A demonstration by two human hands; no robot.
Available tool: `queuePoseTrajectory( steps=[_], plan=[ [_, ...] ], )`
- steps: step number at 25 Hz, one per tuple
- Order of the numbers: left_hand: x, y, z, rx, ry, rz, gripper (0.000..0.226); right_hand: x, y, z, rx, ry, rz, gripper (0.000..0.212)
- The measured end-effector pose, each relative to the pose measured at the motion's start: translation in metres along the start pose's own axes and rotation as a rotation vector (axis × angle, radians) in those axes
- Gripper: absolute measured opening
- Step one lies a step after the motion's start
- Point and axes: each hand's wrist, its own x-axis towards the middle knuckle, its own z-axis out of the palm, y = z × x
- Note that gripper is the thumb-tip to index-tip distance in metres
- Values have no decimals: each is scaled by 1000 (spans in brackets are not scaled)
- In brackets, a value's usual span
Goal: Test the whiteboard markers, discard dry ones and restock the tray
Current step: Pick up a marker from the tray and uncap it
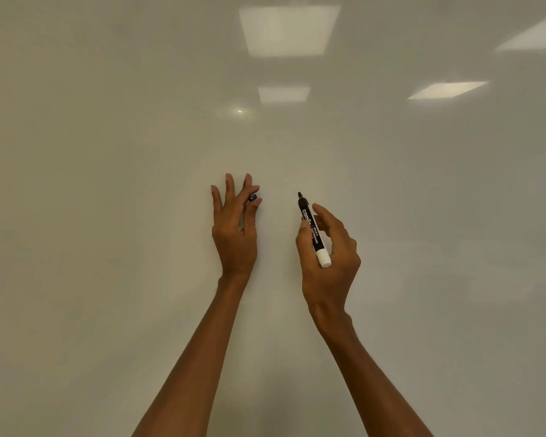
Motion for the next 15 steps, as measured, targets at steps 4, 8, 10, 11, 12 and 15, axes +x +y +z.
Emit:
queuePoseTrajectory(
  steps=[4,8,10,11,12,15],
  plan=[
    [2,-7,2,86,2,58,44,10,7,9,-167,-9,-198,36],
    [1,-11,4,119,7,90,43,16,5,15,-269,13,-318,35],
    [1,-13,4,129,0,92,43,23,3,17,-316,37,-344,33],
    [1,-14,4,135,3,96,42,27,2,19,-336,44,-344,32],
    [1,-14,4,138,7,102,41,30,2,21,-358,46,-335,32],
    [2,-15,4,137,17,125,39,34,3,26,-404,31,-325,30]
  ],
)
